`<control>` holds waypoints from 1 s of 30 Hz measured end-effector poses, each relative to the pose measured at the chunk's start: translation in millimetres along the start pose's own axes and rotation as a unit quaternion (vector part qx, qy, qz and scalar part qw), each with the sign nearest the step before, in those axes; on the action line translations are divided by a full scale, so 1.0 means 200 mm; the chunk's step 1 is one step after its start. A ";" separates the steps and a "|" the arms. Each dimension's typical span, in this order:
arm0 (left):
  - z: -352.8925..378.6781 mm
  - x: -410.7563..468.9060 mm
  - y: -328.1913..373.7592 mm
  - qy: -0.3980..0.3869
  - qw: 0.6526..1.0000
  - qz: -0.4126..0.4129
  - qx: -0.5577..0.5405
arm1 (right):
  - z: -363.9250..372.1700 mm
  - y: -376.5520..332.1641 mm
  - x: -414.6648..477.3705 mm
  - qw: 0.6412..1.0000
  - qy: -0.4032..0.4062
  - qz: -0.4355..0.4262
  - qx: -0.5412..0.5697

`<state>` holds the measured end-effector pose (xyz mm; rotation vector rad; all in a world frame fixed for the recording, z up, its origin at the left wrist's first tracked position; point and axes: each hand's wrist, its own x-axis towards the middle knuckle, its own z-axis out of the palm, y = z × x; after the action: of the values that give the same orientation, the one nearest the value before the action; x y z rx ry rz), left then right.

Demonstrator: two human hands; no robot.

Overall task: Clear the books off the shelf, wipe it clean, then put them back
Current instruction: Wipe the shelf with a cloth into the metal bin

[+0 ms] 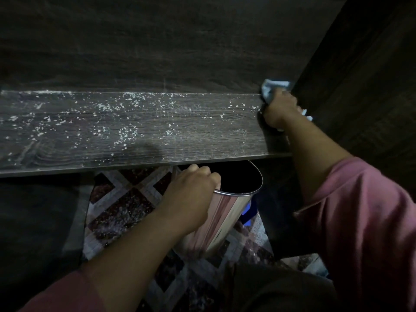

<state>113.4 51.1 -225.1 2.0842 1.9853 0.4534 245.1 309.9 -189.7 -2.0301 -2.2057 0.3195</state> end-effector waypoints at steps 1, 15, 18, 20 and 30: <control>0.00 0.00 0.00 -0.002 1.000 -0.001 0.000 | 0.01 -0.03 -0.04 0.999 -0.003 -0.043 -0.005; -0.02 -0.02 0.01 0.002 1.000 -0.002 -0.015 | -0.03 0.07 0.01 0.994 0.063 0.030 -0.079; -0.03 -0.03 0.00 0.000 1.000 -0.003 -0.016 | -0.04 0.04 -0.01 0.998 0.016 0.068 -0.005; -0.04 -0.02 0.00 0.001 1.000 -0.002 -0.012 | -0.04 -0.01 -0.03 0.998 0.004 0.055 -0.014; -0.03 -0.03 0.03 -0.003 1.000 0.005 -0.026 | 0.08 -0.10 -0.19 0.983 0.182 0.012 -0.022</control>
<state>116.6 43.6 -217.6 2.0627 1.9400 0.4950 225.9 269.6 -197.8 -1.9502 -1.9808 -0.0945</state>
